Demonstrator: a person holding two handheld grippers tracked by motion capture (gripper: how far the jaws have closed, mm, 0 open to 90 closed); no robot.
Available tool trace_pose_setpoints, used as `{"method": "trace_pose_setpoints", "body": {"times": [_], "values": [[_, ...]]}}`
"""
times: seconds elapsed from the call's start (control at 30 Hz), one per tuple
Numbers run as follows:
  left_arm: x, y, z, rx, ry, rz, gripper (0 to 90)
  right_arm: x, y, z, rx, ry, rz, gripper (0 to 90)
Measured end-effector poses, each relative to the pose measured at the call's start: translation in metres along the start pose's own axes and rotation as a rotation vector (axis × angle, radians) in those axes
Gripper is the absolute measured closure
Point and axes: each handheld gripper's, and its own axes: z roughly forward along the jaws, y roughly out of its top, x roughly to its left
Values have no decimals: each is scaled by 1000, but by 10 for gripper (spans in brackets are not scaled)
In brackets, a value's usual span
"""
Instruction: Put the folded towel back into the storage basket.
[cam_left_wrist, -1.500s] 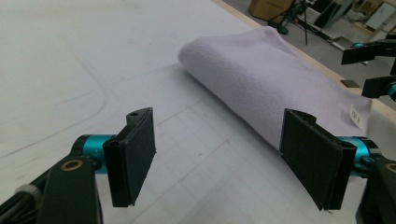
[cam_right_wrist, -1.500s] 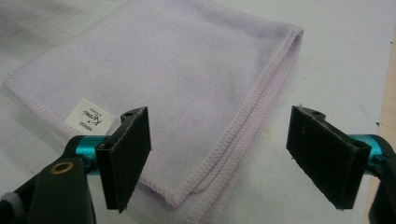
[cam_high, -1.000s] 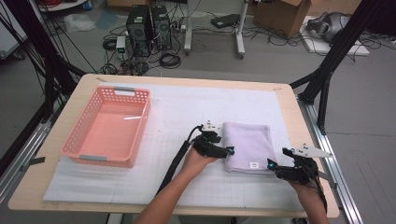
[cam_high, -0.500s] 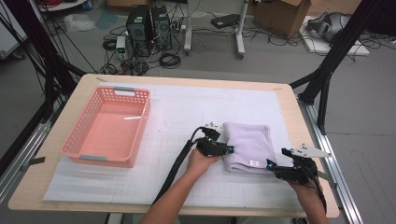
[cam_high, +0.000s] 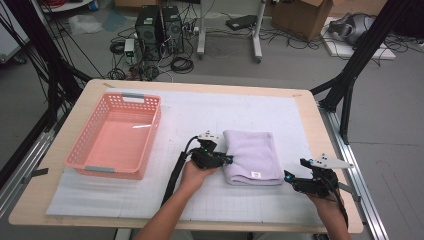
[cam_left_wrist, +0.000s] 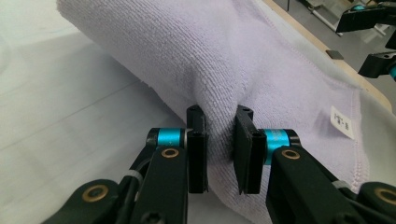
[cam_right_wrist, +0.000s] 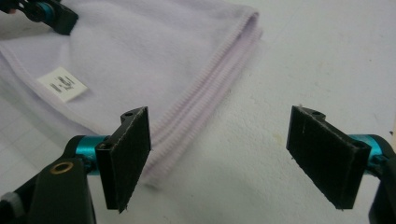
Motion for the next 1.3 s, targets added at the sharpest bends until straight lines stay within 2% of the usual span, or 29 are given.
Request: {"method": "trace_pose_setpoints", "body": {"times": [0.27,0.4,0.47,0.57,0.6,0.67,0.7,0.8,0.9,0.97,1.07,1.2,1.3], "values": [[20,-7,-26,1,9,-7,769,2,2,3,4,8,-15,208],[33,-11,-36,-3,15,-39,769,2,2,3,0,8,-13,208],[38,-13,-39,-3,15,-53,766,2,2,3,2,8,-12,208],[36,-12,-37,-16,18,-60,738,3,2,4,5,9,-14,208],[35,-11,-36,-28,26,-63,709,3,2,4,6,10,-15,208],[34,-10,-35,-72,64,-83,523,3,2,4,5,10,-18,208],[34,-9,-35,-97,63,-100,450,3,2,4,4,10,-17,208],[34,-7,-32,-139,78,-114,349,3,2,4,4,11,-17,208],[36,-7,-25,-130,80,-154,313,4,3,5,7,12,-21,208],[35,-5,-18,-96,83,-149,305,4,3,5,7,13,-22,208],[32,2,-10,-71,86,-133,278,4,3,5,6,14,-20,208],[30,3,-4,-46,97,-110,299,3,3,5,7,16,-19,208],[28,2,-4,-30,106,-66,354,3,3,5,6,17,-16,208]]}}
